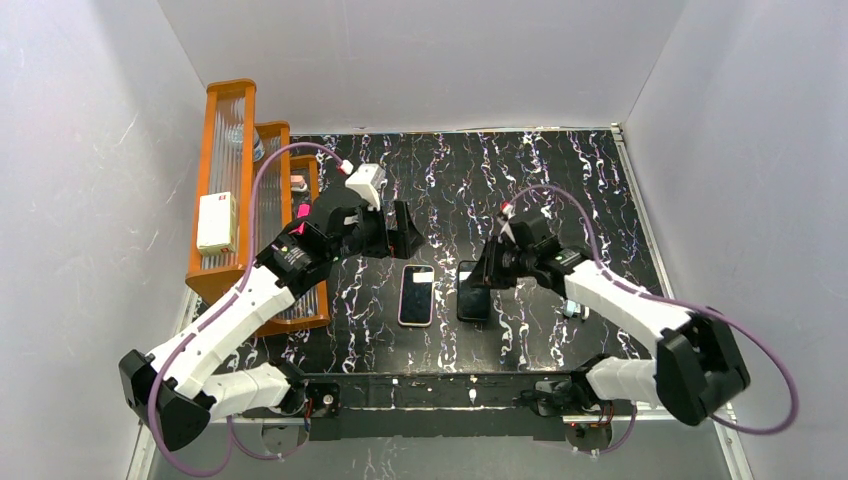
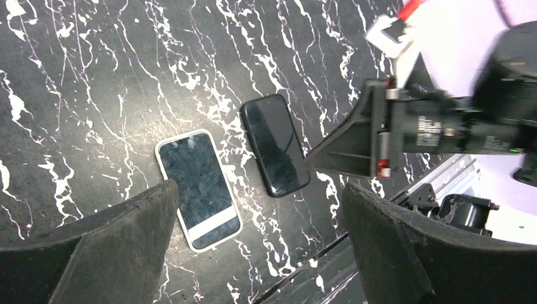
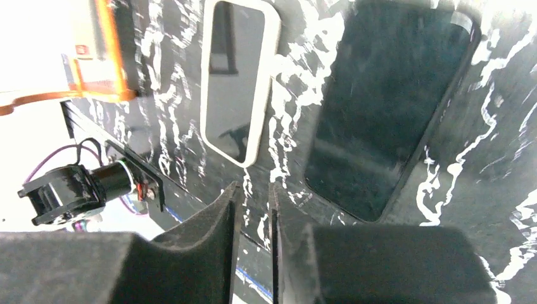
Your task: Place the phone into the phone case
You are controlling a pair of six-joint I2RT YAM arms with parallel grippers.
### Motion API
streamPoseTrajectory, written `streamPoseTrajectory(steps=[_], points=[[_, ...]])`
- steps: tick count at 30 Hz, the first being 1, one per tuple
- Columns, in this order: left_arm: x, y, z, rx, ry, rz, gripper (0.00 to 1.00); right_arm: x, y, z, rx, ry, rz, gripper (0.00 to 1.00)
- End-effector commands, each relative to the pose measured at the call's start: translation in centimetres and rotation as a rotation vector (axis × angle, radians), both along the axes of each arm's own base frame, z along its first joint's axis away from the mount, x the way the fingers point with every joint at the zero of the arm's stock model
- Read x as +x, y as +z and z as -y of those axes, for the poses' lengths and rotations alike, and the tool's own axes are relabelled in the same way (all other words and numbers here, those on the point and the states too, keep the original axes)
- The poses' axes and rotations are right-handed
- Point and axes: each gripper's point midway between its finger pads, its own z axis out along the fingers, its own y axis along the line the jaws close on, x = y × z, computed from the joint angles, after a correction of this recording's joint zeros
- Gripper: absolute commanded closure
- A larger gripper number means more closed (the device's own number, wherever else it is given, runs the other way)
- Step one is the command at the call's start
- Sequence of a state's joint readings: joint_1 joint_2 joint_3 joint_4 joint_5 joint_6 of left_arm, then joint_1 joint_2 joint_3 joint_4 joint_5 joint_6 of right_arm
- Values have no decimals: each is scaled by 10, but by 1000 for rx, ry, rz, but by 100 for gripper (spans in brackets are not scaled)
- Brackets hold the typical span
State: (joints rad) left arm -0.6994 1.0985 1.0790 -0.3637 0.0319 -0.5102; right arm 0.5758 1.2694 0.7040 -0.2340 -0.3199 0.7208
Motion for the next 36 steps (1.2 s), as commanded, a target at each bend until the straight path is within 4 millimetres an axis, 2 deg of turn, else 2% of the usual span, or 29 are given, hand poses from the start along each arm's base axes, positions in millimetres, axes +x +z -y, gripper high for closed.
streamPoseTrajectory(steps=[1, 4, 6, 11, 14, 17, 25, 36], points=[[4, 42, -14, -49, 78, 79, 2, 26, 75, 10, -5, -65, 226, 61], [5, 52, -19, -70, 112, 99, 2, 35, 117, 27, -22, -142, 349, 31], [6, 56, -23, -70, 135, 114, 2, 34, 136, 36, -28, -174, 393, 2], [12, 67, -37, -34, 188, 160, 2, 34, 175, 55, -29, -268, 464, 1], [12, 71, -42, -33, 202, 182, 2, 34, 188, 68, -30, -347, 486, 1], [11, 66, -48, -7, 211, 191, 2, 36, 198, 77, -17, -407, 514, 1], [10, 61, -57, 21, 229, 209, 2, 35, 203, 73, 16, -412, 505, 1], [8, 53, -52, 9, 214, 181, 2, 31, 206, 63, 59, -362, 505, 1]])
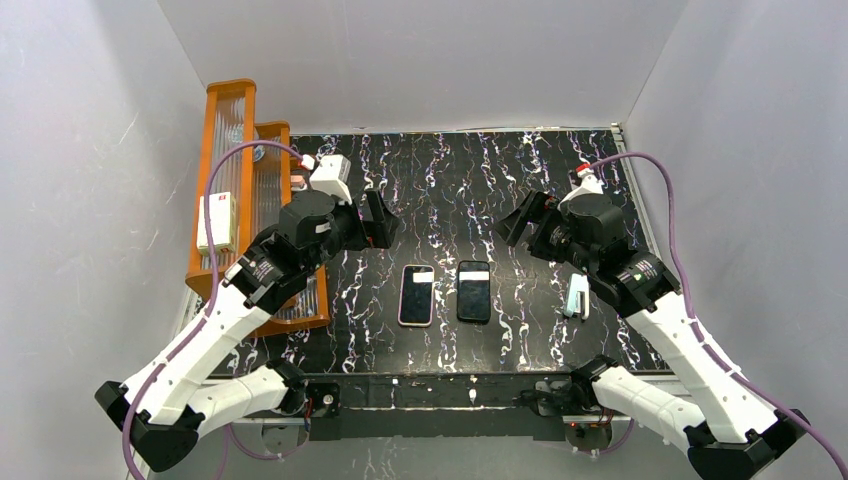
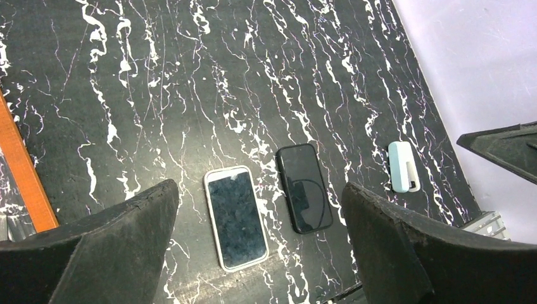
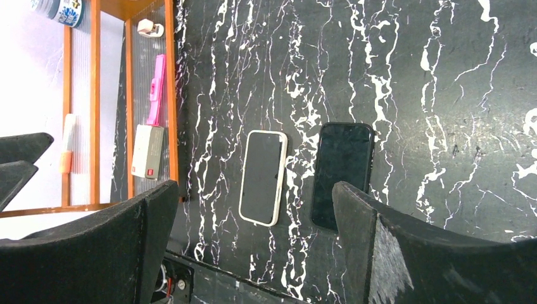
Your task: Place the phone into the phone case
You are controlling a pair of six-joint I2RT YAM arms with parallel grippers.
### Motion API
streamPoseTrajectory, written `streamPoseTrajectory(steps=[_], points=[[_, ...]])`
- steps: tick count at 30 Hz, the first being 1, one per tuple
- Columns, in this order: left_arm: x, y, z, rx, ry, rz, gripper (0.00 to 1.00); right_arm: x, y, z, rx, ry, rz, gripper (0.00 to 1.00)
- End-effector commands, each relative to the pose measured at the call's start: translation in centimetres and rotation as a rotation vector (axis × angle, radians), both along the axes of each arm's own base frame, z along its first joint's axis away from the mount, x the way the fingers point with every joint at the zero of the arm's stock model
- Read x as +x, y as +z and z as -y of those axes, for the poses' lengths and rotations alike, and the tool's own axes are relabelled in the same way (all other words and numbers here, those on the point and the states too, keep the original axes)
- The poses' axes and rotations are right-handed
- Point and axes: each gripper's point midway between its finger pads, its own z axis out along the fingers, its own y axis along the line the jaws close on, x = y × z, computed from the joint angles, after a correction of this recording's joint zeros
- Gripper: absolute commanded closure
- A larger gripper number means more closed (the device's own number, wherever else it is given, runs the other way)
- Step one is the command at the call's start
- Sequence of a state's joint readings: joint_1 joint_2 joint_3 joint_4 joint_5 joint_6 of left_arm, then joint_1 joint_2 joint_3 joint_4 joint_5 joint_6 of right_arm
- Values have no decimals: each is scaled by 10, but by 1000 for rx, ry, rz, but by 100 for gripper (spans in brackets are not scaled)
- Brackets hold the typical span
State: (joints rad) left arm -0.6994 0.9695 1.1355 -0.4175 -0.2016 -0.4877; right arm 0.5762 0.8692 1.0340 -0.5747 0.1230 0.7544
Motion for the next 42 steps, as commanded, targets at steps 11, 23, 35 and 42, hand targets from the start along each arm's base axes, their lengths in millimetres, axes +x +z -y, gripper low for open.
streamPoseTrajectory(steps=[11, 23, 35, 42], points=[[-3, 13, 5, -33, -48, 55, 2, 5, 24, -3, 41, 10, 78, 1], [-1, 6, 12, -29, -76, 48, 2, 9, 14, 1, 36, -26, 78, 1], [6, -5, 3, -2, -12, 44, 2, 4, -31, -1, 17, -61, -92, 1], [7, 5, -5, -2, 18, 81, 2, 11, 4, 2, 14, -58, 5, 1]])
